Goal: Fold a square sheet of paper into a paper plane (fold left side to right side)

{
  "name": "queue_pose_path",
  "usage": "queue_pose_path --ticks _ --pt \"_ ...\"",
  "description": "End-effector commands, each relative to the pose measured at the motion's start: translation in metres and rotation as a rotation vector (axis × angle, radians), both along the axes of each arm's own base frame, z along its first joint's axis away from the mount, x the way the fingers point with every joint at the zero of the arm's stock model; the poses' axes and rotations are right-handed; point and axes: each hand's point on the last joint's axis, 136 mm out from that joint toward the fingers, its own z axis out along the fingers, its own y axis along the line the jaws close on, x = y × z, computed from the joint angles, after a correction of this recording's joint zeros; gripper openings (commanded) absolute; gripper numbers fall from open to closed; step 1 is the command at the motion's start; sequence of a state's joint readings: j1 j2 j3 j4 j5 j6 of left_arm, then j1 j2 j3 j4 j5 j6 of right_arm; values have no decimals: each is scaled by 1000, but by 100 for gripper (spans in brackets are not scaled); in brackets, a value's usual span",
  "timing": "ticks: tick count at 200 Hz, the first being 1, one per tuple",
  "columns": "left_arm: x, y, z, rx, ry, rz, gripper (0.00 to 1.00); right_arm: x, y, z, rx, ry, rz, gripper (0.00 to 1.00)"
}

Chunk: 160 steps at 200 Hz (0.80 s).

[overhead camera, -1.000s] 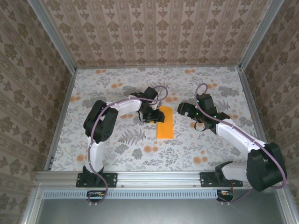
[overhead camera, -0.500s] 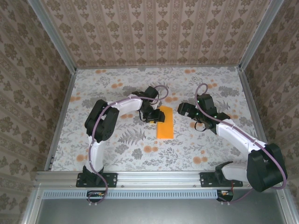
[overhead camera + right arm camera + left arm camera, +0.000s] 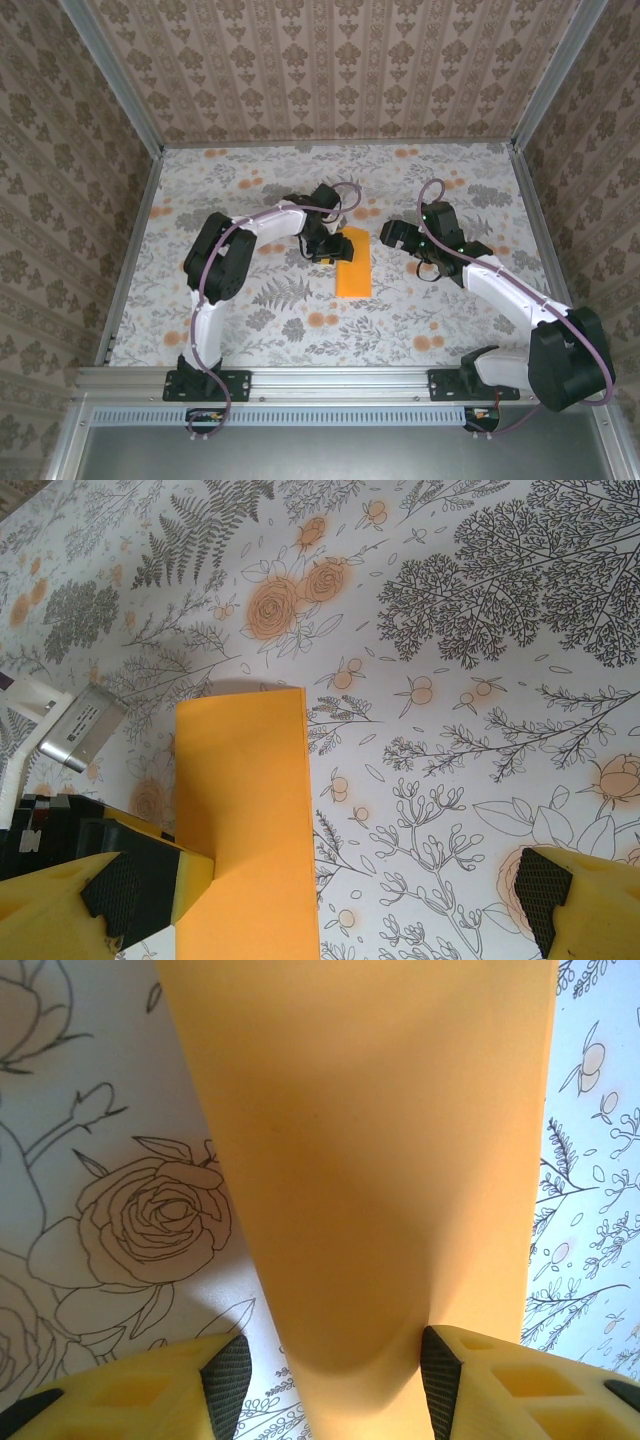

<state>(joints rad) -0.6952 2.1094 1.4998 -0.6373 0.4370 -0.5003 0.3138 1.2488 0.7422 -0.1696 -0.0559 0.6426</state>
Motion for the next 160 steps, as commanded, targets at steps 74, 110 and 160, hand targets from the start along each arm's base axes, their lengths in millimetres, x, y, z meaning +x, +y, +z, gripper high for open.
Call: queue_pose_path --ticks 74,110,160 --pt "-20 -2 -48 76 68 -59 54 -9 -1 -10 -5 46 14 100" --pt "-19 -2 -49 87 64 -68 54 -11 2 -12 3 56 26 100" --pt "-18 -1 -51 96 65 -72 54 -11 4 -14 10 65 38 100"
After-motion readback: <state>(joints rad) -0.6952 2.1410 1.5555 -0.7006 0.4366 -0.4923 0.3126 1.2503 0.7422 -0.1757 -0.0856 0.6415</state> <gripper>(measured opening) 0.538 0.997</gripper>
